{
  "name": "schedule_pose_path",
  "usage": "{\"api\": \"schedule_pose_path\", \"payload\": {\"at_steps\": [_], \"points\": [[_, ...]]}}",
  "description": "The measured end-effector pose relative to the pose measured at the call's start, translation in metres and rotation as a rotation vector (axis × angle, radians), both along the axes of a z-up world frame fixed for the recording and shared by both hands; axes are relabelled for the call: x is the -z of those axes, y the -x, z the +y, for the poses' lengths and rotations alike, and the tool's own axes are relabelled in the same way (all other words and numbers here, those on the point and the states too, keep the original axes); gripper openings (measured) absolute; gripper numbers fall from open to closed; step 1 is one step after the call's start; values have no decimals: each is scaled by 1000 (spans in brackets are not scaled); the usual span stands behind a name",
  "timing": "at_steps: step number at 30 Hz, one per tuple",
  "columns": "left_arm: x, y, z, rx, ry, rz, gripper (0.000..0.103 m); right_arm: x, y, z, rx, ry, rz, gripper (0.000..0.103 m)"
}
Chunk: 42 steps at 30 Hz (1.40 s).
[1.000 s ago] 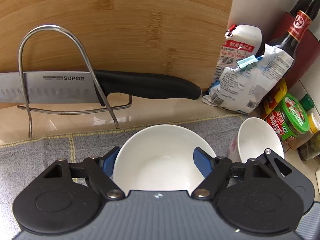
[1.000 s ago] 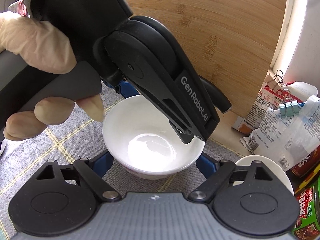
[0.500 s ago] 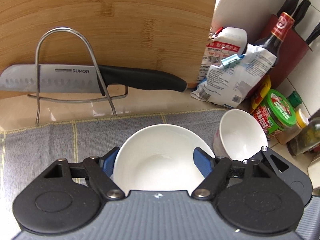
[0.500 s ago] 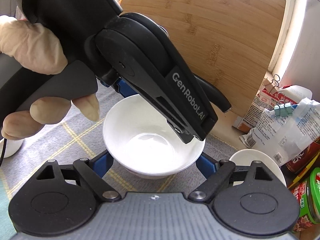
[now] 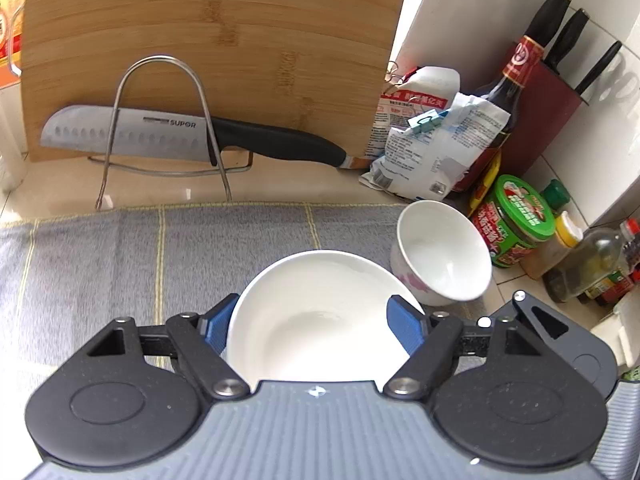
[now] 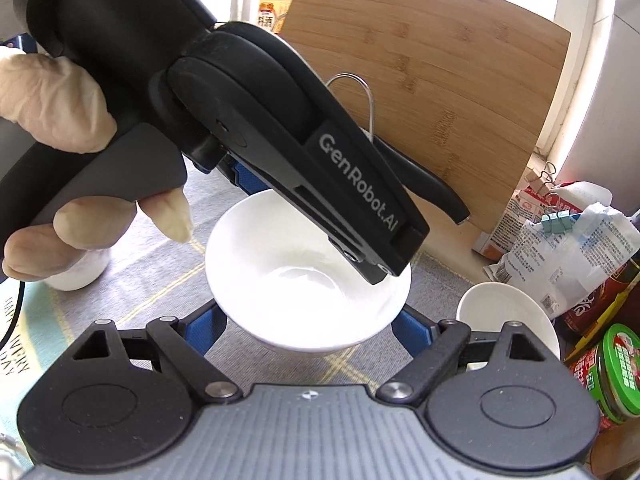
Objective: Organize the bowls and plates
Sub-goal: 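Carry the flower bowl with both grippers over the plain white bowl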
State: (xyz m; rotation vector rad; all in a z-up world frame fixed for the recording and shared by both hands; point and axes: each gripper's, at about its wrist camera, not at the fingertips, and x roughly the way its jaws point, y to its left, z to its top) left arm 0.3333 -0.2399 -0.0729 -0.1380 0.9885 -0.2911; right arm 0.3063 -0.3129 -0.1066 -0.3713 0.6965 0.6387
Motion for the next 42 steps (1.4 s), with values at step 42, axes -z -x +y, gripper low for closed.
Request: {"api": "schedule_pose_path", "payload": {"at_steps": [42], "points": [[-20, 74, 94, 32, -6, -45, 78, -24, 65, 85, -21, -2, -4, 92]]}}
